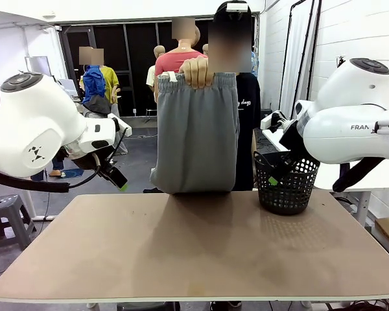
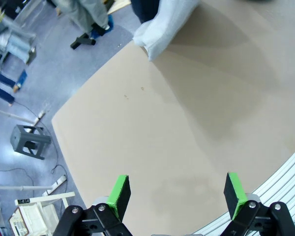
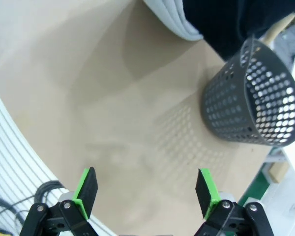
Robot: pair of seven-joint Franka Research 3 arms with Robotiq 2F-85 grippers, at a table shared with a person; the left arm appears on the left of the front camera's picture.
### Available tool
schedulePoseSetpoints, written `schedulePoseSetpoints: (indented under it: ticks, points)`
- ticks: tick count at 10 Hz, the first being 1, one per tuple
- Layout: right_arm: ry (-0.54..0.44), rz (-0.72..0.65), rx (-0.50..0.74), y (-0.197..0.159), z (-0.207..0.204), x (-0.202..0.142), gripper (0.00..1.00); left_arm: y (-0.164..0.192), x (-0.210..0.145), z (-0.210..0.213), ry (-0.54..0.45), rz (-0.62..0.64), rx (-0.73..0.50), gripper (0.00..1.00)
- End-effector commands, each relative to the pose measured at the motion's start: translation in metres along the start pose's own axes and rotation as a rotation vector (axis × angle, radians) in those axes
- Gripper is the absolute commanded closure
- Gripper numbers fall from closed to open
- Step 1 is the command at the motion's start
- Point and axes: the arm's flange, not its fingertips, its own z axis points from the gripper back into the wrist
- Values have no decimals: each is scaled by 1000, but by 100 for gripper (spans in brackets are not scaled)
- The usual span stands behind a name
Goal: Fold the training pants.
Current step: Grab both ends of the Training pants handed by a person.
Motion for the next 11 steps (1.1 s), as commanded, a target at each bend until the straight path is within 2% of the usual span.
schedulePoseSetpoints:
  ticks: [1, 3, 6, 8, 10, 11]
  points:
    - [-37, 144, -2, -16, 0, 2, 0, 7, 12, 0, 31, -194, 36, 0]
    - [-15, 288, -13, -28, -4, 5, 0, 16, 21, -4, 57, -352, 50, 0]
    - [-40, 497, 8, -45, -14, 11, 0, 35, 29, -15, -3, -528, 35, 0]
    - [-44, 590, 39, -52, -24, 17, 0, 48, 36, -26, -11, -616, 31, 0]
    - [-9, 623, 14, -56, -26, 17, 0, 54, 44, -29, 50, -688, -39, 0]
    - [-11, 557, -58, -54, -20, 14, 0, 52, 45, -16, 68, -629, 21, 0]
